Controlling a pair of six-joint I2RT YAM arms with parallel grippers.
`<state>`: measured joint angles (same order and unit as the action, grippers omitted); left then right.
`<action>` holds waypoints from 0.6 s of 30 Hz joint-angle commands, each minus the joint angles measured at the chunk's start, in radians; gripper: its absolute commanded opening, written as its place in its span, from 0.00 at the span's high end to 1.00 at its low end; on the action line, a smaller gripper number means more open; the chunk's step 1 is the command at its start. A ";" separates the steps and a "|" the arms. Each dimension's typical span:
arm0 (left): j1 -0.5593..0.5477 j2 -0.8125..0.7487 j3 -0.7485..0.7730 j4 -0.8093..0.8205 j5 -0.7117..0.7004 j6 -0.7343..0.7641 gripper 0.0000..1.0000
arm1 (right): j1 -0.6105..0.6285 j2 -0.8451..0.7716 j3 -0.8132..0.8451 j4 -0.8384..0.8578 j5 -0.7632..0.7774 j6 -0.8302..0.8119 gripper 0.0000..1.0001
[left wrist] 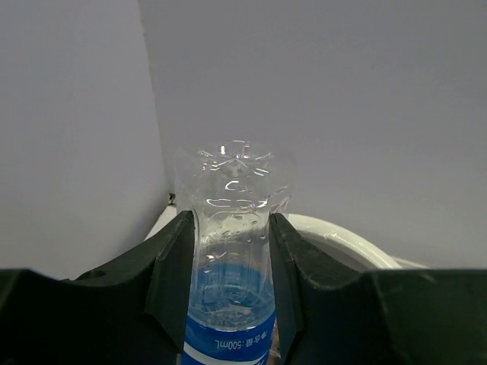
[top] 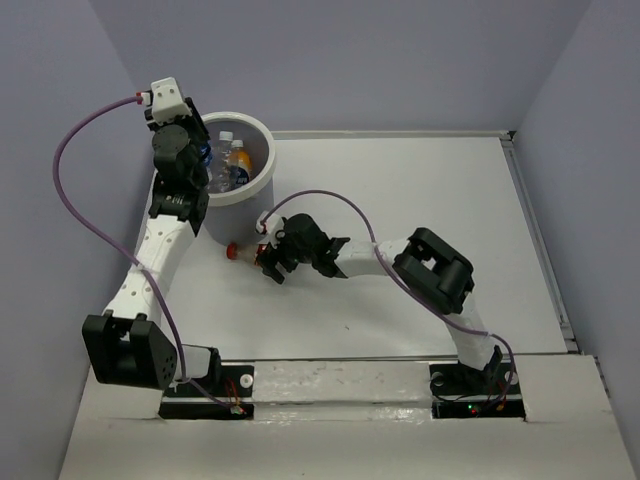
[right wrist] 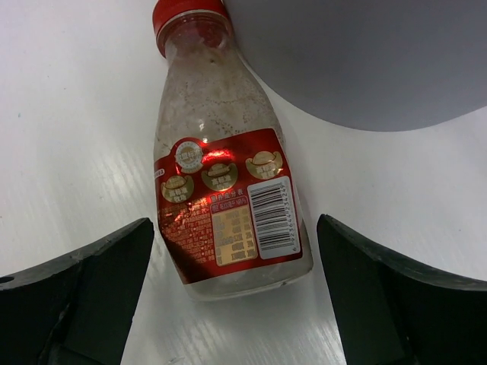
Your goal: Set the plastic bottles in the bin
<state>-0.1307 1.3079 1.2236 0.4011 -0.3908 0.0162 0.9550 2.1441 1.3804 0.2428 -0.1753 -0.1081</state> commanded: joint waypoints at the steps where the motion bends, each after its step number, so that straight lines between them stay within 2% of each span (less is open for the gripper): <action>1: 0.005 -0.021 -0.042 0.136 -0.003 0.030 0.69 | 0.022 -0.001 0.017 0.107 0.037 -0.002 0.09; 3: 0.005 -0.025 -0.081 0.153 -0.002 0.036 0.64 | 0.022 -0.006 -0.004 0.133 0.037 0.002 0.11; 7: 0.005 -0.041 -0.141 0.166 0.020 0.028 0.47 | 0.033 0.011 0.003 0.147 0.040 -0.001 0.06; 8: 0.005 -0.047 -0.159 0.168 0.033 0.024 0.35 | 0.033 0.023 0.009 0.144 0.042 -0.001 0.05; 10: 0.005 -0.053 -0.173 0.166 0.040 0.016 0.22 | 0.033 0.030 0.020 0.142 0.037 0.004 0.07; 11: 0.005 -0.067 -0.182 0.166 0.040 0.002 0.16 | 0.033 0.031 0.019 0.144 0.040 0.007 0.09; 12: 0.005 -0.074 -0.187 0.162 0.040 -0.008 0.07 | 0.033 0.022 0.014 0.153 0.048 0.011 0.18; 13: 0.005 -0.084 -0.188 0.159 0.041 -0.010 0.04 | 0.033 0.013 0.005 0.164 0.056 0.015 0.22; 14: 0.005 -0.102 -0.188 0.156 0.050 -0.040 0.01 | 0.033 0.002 -0.027 0.176 0.071 0.016 0.32; 18: 0.005 -0.151 -0.164 0.102 0.073 -0.096 0.01 | 0.053 -0.088 -0.115 0.226 0.077 0.041 0.51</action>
<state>-0.1272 1.2530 1.0309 0.4583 -0.3351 -0.0097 0.9783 2.1498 1.3396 0.3740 -0.1329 -0.0933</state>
